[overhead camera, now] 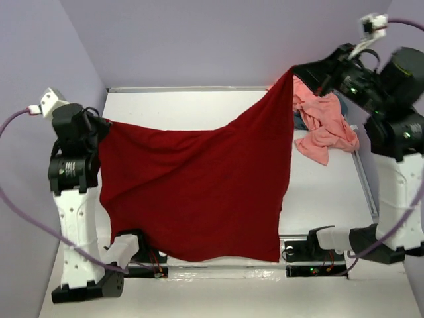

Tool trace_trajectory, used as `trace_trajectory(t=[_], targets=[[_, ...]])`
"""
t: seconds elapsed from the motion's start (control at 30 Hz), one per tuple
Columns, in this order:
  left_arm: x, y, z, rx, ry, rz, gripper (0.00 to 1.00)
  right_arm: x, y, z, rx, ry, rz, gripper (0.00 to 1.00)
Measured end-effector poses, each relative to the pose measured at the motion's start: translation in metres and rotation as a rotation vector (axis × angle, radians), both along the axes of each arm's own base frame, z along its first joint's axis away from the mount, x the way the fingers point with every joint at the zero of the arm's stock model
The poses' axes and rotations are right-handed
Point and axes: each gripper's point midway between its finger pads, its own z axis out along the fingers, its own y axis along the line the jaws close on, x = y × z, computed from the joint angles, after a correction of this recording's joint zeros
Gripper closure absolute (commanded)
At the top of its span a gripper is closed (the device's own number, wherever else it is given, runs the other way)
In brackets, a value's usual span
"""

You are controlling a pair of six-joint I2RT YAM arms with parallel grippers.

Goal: Fold and stack the t-shirts
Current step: Flatten out the tshirt

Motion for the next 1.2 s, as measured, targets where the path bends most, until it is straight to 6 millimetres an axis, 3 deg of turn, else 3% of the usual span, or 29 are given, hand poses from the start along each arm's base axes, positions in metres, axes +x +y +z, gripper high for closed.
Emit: trace_trajectory(t=[0.1, 0.23, 0.27, 0.33, 0.43, 0.5, 0.6, 0.67, 0.83, 1.03, 1.2], targets=[[0.033, 0.001, -0.043, -0.018, 0.08, -0.01, 1.0, 0.06, 0.011, -0.042, -0.021, 0.099, -0.004, 1.0], [0.078, 0.004, -0.125, -0.042, 0.237, -0.01, 1.0, 0.136, 0.024, -0.126, -0.053, 0.277, -0.017, 1.0], [0.086, 0.004, -0.145, -0.048, 0.272, -0.009, 1.0, 0.159, 0.027, -0.163, -0.064, 0.349, -0.027, 1.0], [0.096, 0.004, -0.173, -0.056, 0.328, -0.008, 1.0, 0.185, 0.031, -0.221, -0.082, 0.466, -0.041, 1.0], [0.113, 0.004, -0.194, -0.054, 0.35, -0.009, 1.0, 0.21, 0.035, -0.285, -0.087, 0.581, -0.056, 1.0], [0.128, 0.005, -0.203, -0.048, 0.346, -0.009, 1.0, 0.224, 0.037, -0.314, -0.085, 0.628, -0.063, 1.0], [0.153, 0.006, -0.223, -0.036, 0.366, -0.016, 1.0, 0.25, 0.044, -0.339, -0.079, 0.638, -0.057, 1.0], [0.173, 0.007, -0.235, -0.029, 0.386, -0.027, 1.0, 0.277, 0.05, -0.355, -0.075, 0.623, -0.052, 1.0], [0.23, 0.009, -0.247, -0.027, 0.395, -0.043, 1.0, 0.304, 0.055, -0.391, -0.083, 0.646, -0.053, 1.0], [0.267, 0.009, -0.239, -0.017, 0.369, -0.052, 1.0, 0.321, 0.058, -0.412, -0.093, 0.654, -0.052, 1.0], [0.295, 0.014, -0.217, 0.01, 0.333, -0.049, 1.0, 0.343, 0.057, -0.409, -0.103, 0.615, -0.073, 1.0]])
